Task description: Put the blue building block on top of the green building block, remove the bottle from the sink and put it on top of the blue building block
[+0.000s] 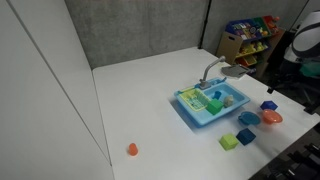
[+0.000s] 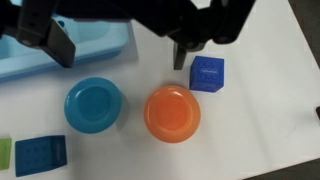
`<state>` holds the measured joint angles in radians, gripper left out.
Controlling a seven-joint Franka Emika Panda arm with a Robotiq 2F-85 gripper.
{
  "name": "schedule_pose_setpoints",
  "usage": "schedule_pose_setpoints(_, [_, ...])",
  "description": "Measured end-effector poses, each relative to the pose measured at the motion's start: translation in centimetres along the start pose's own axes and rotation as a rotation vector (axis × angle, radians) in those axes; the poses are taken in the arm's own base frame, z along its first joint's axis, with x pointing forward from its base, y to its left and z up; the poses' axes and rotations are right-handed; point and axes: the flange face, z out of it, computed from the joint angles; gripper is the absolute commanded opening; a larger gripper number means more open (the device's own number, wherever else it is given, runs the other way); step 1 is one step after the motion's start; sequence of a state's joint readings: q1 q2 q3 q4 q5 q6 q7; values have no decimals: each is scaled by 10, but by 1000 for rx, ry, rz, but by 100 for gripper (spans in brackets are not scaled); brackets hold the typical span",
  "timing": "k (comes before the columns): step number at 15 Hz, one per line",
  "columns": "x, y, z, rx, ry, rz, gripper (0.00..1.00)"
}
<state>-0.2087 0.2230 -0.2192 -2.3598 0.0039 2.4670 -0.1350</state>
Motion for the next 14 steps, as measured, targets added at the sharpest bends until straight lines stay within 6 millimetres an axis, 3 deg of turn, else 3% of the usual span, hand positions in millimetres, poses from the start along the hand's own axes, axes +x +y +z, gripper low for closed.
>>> schedule_pose_setpoints(7, [13, 30, 57, -39, 10, 85, 100])
schedule_pose_setpoints(14, [50, 55, 80, -63, 18, 170, 100])
